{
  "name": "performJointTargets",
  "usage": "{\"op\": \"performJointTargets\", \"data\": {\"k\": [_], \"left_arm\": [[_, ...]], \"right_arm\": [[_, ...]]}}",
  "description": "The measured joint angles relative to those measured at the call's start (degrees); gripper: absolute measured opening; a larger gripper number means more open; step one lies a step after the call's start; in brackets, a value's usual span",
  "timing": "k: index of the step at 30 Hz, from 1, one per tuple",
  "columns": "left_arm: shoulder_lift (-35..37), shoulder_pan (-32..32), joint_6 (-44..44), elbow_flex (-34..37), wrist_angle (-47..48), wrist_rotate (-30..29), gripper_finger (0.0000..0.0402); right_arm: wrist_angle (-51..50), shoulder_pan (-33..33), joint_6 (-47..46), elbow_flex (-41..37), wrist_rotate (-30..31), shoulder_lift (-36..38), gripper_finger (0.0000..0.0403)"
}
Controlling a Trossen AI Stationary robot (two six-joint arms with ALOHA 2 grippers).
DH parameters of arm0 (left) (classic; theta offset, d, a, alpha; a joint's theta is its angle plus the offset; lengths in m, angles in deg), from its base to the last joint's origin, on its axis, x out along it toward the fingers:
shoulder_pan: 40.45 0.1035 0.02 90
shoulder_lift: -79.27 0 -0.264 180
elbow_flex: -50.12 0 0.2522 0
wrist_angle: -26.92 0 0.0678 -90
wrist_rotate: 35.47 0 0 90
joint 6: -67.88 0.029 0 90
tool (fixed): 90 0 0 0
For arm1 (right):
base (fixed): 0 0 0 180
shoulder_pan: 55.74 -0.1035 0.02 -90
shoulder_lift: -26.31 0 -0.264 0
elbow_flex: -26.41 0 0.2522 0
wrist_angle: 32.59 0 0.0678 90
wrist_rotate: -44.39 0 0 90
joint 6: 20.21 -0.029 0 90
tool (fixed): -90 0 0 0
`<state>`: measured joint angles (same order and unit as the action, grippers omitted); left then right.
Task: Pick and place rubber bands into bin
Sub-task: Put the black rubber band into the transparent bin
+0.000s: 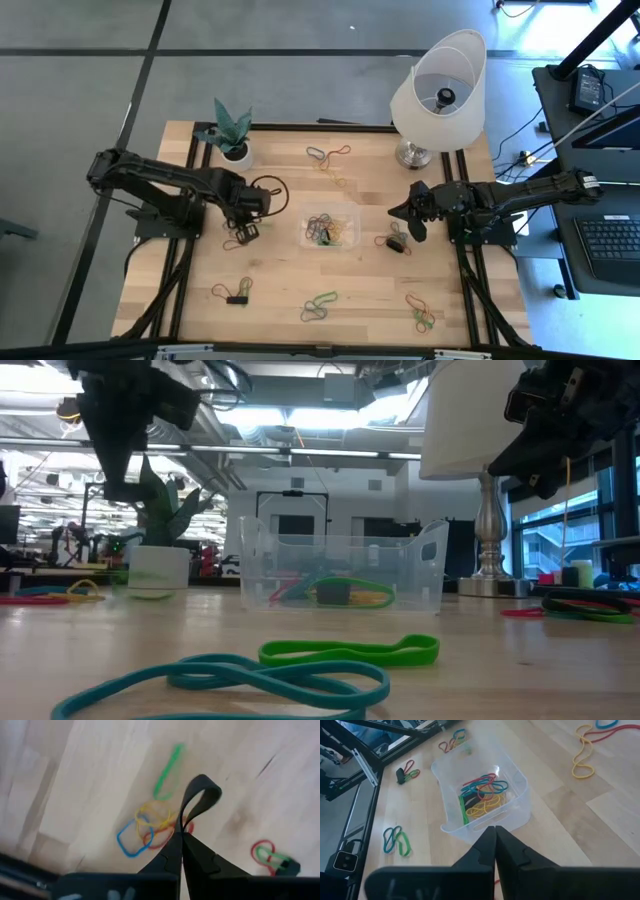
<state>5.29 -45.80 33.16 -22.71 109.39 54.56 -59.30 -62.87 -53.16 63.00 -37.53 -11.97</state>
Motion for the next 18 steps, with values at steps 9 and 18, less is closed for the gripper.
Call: {"op": "performJointTargets", "data": {"k": [9,18], "left_arm": [[-0.01,0.22,0.01,0.02,2.05,-0.38,0.0003],[-1.94,3.7,5.2,-2.82,-7.46,-2.0,0.0002]], "right_arm": [[-0.06,0.0,0.12,0.0,-0.01,0.0,0.0008],[-0.09,0.0,0.24,0.0,-0.02,-0.02,0.0008]]}}
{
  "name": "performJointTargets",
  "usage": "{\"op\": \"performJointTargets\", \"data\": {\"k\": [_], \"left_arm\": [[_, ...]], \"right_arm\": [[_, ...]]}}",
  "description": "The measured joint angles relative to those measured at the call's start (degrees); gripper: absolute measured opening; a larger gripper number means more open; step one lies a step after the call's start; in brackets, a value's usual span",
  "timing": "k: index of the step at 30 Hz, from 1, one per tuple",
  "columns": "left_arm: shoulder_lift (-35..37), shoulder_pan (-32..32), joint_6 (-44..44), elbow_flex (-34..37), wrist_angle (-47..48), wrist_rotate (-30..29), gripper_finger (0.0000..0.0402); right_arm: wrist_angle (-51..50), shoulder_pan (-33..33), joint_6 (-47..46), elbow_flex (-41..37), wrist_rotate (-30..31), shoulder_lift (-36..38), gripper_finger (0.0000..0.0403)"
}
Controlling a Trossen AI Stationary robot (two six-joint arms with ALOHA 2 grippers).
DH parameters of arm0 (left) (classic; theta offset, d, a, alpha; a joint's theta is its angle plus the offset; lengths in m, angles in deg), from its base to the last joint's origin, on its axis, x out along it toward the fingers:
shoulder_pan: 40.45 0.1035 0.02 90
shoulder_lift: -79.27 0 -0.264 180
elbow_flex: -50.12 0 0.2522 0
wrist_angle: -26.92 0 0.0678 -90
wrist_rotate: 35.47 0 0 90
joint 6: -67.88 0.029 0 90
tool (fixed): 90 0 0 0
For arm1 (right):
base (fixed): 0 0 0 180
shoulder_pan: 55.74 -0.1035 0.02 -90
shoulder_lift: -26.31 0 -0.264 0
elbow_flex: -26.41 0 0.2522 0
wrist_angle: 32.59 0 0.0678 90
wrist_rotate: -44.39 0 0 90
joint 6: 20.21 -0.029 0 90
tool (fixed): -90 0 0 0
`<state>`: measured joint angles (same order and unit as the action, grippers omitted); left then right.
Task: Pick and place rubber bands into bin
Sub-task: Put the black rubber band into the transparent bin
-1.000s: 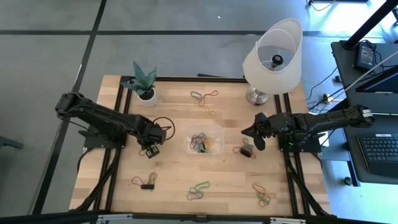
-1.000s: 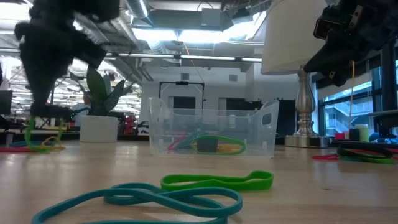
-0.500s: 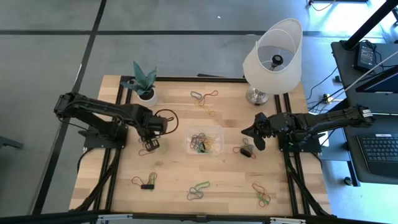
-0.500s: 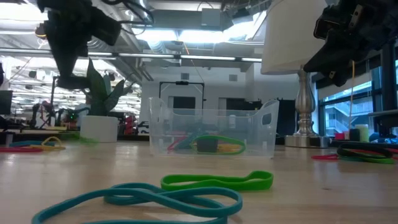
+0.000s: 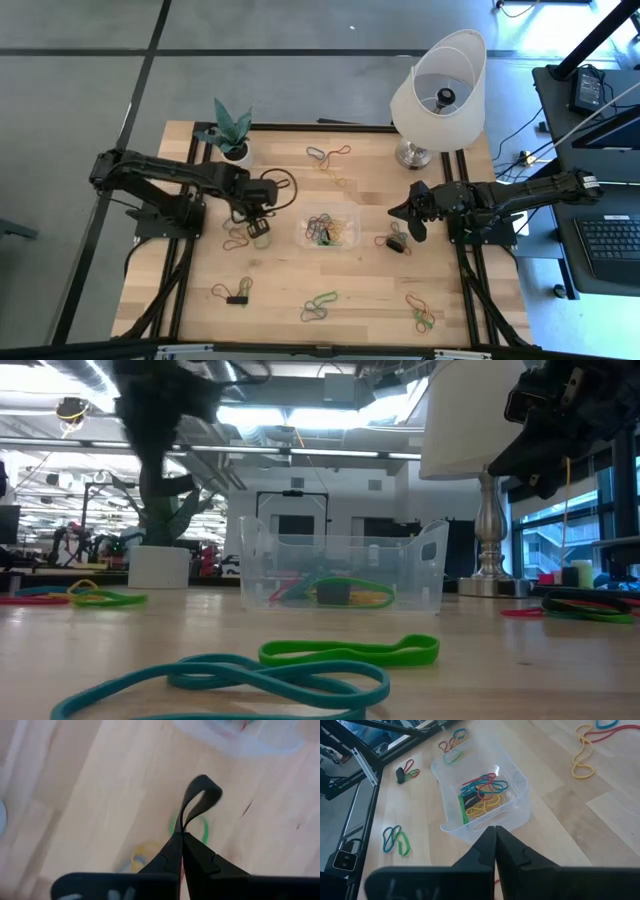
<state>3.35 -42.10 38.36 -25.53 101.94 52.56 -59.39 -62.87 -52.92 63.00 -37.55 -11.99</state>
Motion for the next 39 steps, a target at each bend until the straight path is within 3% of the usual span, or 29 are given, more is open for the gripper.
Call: {"op": "performJointTargets", "data": {"k": [5,11,22,31,39], "left_arm": [[-6.62,2.58,7.67,-8.38,0.18,-0.1,0.0002],[-19.89,3.87,16.84,-21.8,0.65,0.0,0.0002],[-42.42,3.67,23.07,-43.7,3.31,0.03,0.0003],[-49.27,3.63,22.94,-45.86,3.32,4.66,0.0008],[-48.85,3.5,21.34,-45.86,3.3,4.56,0.0064]], "right_arm": [[-0.07,0.0,-0.01,0.02,0.0,-0.36,0.0008],[-0.15,0.0,-0.28,0.04,0.0,-1.66,0.0008],[0.04,0.0,-0.41,0.04,0.0,-4.07,0.0008],[-0.04,0.0,-1.72,0.04,-0.02,-4.09,0.0008],[-0.07,-0.02,-1.46,0.04,-0.02,-4.09,0.0008]]}}
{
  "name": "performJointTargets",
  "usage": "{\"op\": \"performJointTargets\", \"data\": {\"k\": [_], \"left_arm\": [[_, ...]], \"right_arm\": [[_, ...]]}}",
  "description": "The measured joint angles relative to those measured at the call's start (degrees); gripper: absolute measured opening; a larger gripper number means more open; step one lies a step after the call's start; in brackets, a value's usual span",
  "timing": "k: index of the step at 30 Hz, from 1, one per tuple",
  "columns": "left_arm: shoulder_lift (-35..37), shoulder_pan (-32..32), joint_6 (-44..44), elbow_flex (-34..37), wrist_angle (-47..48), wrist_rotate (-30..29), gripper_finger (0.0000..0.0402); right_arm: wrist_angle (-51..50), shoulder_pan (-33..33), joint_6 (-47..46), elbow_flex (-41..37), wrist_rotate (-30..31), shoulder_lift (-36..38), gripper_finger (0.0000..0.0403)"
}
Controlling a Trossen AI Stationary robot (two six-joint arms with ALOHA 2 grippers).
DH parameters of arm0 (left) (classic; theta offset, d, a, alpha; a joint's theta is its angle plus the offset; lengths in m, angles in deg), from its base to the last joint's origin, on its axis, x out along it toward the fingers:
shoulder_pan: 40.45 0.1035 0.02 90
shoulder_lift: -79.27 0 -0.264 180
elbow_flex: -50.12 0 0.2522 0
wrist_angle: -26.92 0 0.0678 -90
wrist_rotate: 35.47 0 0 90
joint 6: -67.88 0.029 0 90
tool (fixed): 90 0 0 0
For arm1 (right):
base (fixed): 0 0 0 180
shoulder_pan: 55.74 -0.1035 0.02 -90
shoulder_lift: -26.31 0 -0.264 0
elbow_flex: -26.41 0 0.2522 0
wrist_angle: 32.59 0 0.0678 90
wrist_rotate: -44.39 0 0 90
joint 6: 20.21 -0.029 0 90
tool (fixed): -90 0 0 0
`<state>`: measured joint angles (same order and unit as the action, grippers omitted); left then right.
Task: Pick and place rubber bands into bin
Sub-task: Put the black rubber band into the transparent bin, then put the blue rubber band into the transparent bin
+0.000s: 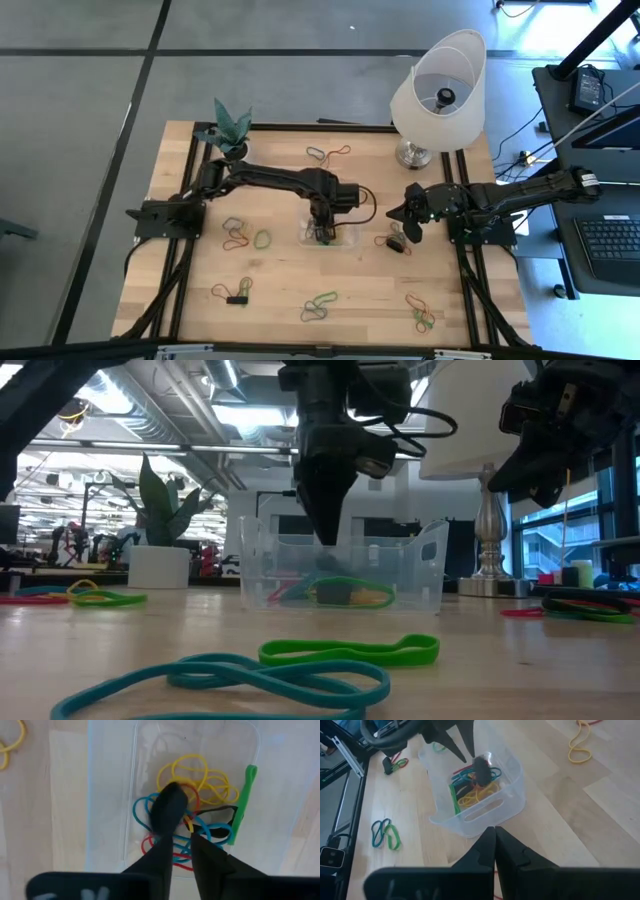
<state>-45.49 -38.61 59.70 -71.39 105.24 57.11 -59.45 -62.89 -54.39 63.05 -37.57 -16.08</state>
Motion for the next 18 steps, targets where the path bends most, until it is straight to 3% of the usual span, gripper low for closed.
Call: {"op": "performJointTargets", "data": {"k": [10,14,18], "left_arm": [[1.64,0.13,0.74,0.0,0.54,0.01,0.0107],[4.04,0.13,-0.05,-0.02,1.39,-1.61,0.0101],[7.85,-0.01,2.38,-0.02,1.92,-2.16,0.007]], "right_arm": [[0.04,0.0,-3.18,-0.02,-0.07,0.0,0.0008],[0.08,0.01,-2.9,-0.02,-0.04,0.0,0.0008],[0.07,0.02,-2.16,-0.02,-0.04,0.0,0.0008]]}}
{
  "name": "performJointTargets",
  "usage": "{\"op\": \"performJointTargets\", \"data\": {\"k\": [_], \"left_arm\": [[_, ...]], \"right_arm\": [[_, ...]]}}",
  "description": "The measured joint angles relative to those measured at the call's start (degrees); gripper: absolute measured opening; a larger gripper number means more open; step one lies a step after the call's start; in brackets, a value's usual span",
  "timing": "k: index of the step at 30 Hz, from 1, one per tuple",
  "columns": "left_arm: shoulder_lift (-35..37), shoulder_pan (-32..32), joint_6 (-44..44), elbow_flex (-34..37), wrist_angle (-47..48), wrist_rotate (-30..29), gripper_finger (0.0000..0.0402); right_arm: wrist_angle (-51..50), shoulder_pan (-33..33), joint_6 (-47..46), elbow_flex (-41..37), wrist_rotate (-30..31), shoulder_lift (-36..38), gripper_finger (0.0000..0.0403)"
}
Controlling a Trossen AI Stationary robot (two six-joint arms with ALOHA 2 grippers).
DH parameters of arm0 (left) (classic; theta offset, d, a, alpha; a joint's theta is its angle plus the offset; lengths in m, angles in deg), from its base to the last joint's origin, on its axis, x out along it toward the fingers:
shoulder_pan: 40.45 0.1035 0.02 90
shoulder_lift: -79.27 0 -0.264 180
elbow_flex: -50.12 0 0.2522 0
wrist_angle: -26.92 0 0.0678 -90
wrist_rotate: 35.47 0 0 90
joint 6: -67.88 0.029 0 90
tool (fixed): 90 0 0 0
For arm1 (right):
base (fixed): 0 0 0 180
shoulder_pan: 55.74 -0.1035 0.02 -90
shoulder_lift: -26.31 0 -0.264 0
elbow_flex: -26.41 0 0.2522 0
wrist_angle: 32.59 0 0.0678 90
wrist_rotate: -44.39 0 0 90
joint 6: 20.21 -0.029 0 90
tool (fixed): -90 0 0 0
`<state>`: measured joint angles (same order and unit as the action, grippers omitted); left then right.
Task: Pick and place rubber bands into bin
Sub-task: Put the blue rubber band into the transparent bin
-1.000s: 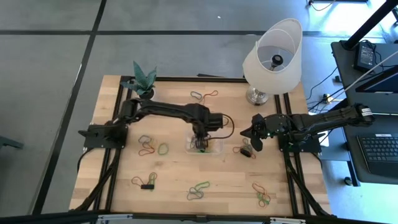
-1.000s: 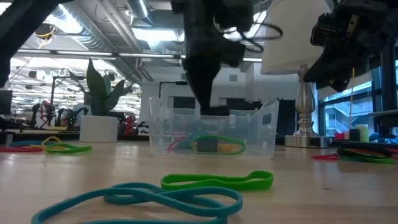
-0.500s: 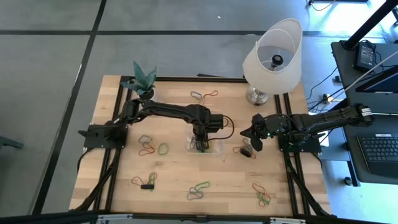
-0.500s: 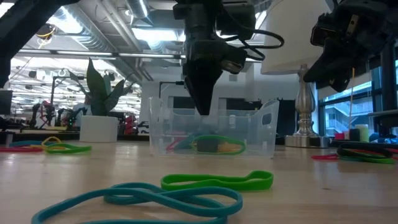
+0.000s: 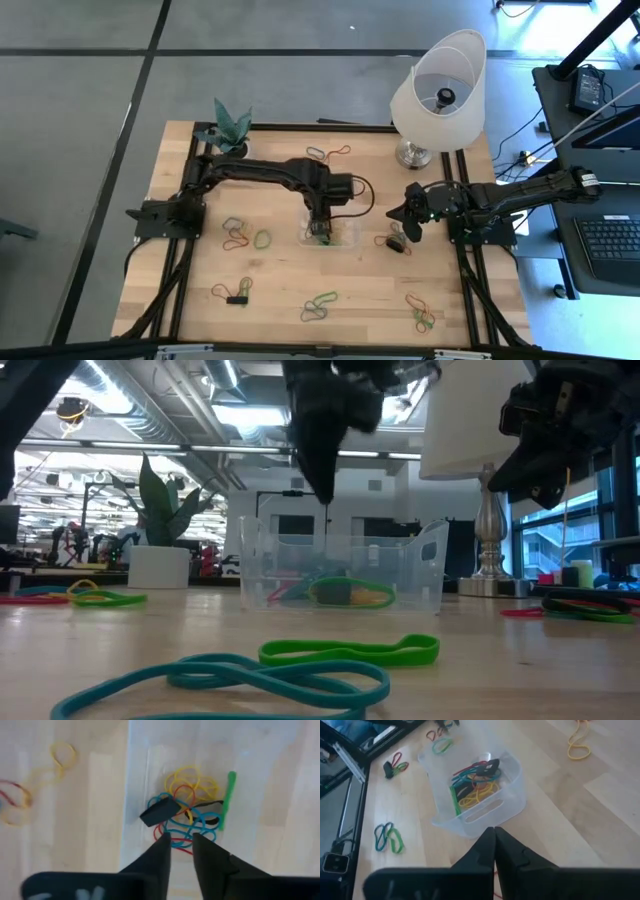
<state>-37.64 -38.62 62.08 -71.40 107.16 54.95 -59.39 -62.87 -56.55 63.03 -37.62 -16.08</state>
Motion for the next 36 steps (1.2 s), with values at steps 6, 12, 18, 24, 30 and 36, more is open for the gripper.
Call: {"op": "performJointTargets", "data": {"k": [6,12,18,24,30,36], "left_arm": [[6.53,0.14,3.96,3.64,-0.31,-4.97,0.0006],[18.01,2.43,3.41,18.86,-5.35,-5.41,0.0002],[35.21,4.24,-2.37,40.49,-15.98,-4.53,0.0001],[53.15,4.42,-4.19,57.66,-23.69,-3.2,0.0001],[67.8,4.85,-5.54,68.15,-27.0,-3.17,0.0001],[76.97,6.49,-6.98,72.05,-27.38,-3.49,0.0002]], "right_arm": [[0.17,-0.02,0.64,-0.02,0.02,0.0,0.0008],[2.88,0.0,-0.66,-0.02,0.09,0.02,0.0008],[6.11,0.13,2.32,-0.02,5.23,0.0,0.0008],[6.35,0.17,0.95,3.37,13.32,-1.67,0.0002],[-11.51,0.63,-0.86,19.0,14.99,-11.93,0.0001],[-40.26,2.51,-15.86,35.77,13.56,-25.94,0.0001]]}}
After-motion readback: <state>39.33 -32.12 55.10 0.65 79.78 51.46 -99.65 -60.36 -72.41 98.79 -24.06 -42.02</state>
